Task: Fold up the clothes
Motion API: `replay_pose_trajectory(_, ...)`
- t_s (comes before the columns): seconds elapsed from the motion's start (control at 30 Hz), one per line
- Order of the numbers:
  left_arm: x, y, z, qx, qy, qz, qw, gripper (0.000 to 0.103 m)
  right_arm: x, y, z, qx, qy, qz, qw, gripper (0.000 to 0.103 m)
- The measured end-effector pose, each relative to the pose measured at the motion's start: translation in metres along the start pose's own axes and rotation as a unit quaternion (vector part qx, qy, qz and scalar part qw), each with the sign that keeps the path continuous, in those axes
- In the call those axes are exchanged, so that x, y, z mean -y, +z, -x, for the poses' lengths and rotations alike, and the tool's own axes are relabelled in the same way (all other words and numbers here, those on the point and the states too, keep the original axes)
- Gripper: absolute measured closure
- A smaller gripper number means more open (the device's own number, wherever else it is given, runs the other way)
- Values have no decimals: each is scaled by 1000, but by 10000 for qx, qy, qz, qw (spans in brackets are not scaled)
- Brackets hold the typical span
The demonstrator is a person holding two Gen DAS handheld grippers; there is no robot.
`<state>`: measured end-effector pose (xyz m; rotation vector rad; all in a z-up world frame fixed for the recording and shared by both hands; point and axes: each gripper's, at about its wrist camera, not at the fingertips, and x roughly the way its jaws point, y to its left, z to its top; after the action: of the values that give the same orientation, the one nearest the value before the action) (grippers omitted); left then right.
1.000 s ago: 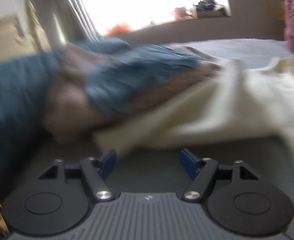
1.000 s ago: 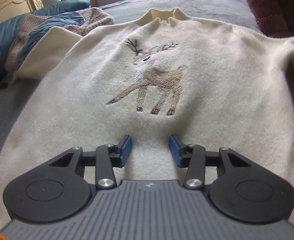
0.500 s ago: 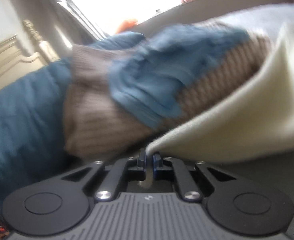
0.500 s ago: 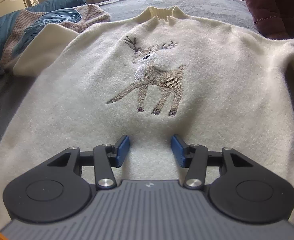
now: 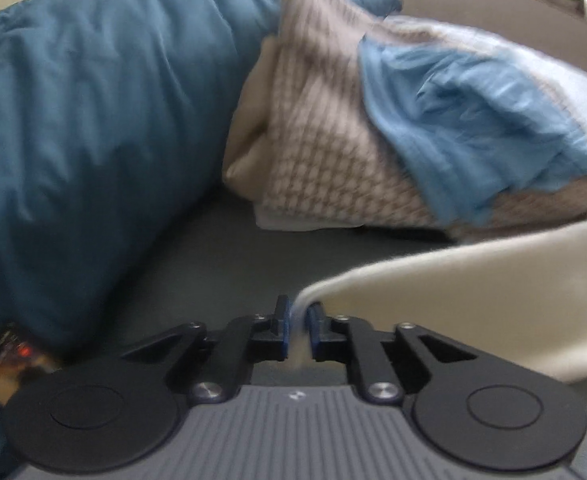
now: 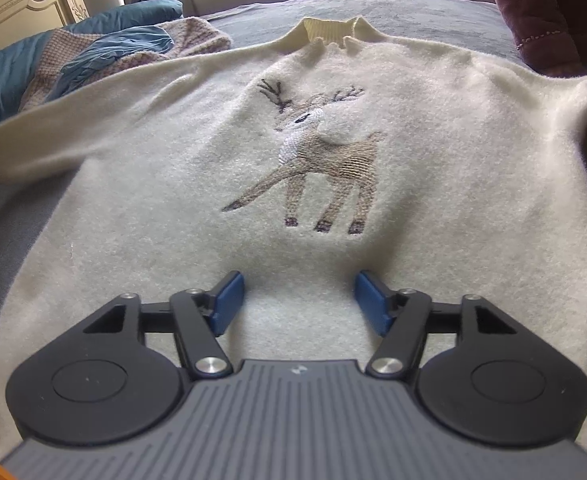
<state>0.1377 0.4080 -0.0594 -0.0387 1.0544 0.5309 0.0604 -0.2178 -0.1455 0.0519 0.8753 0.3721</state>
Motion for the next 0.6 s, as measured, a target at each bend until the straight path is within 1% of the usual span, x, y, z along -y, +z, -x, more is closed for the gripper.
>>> replay_pose_trajectory(0.03, -2, 0, -10, -45, 201, 130, 9997, 77, -2, 0, -1, -10, -12, 73, 10000, 32)
replay_pose_trajectory(0.13, -14, -5, -14, 82, 683, 492, 9964, 77, -5, 1, -2, -48, -41, 164, 9998, 29)
replay_pose_trajectory(0.17, -12, -7, -8, 249, 832, 425, 9953, 76, -5, 1, -2, -57, -43, 154, 9999, 29)
replay_pose_trajectory(0.2, -5, -10, 2, 476, 971, 233, 9939, 73, -5, 2, -1, -67, -51, 140, 9999, 29)
replay_pose_trajectory(0.23, 6, -13, 13, 727, 1031, 16, 9920, 71, -6, 3, -1, -76, -61, 125, 9999, 29)
replay_pose_trajectory(0.3, 36, -22, 40, 1205, 726, -313, 9896, 63, -8, 8, 1, -123, -123, 161, 9997, 29)
replay_pose_trajectory(0.33, 52, -26, 53, 1441, 559, -474, 9868, 60, -10, 12, 3, -94, -167, 236, 9995, 29)
replay_pose_trajectory(0.4, 92, -37, 77, 1766, -5, -954, 9797, 44, -14, 24, 10, 55, -255, 418, 9988, 29)
replay_pose_trajectory(0.43, 113, -44, 88, 1909, -290, -1246, 9732, 43, -15, 32, 13, 180, -282, 495, 9982, 29)
replay_pose_trajectory(0.47, 136, -51, 96, 2048, -563, -1534, 9651, 42, -16, 42, 15, 285, -311, 553, 9976, 29)
replay_pose_trajectory(0.5, 159, -58, 104, 2182, -834, -1817, 9552, 42, -16, 52, 15, 351, -356, 599, 9970, 29)
replay_pose_trajectory(0.53, 180, -65, 110, 2284, -1106, -2065, 9450, 42, -14, 63, 11, 353, -399, 606, 9967, 30)
replay_pose_trajectory(0.6, 219, -77, 117, 2383, -1693, -2354, 9269, 42, -9, 85, 2, 302, -435, 590, 9969, 32)
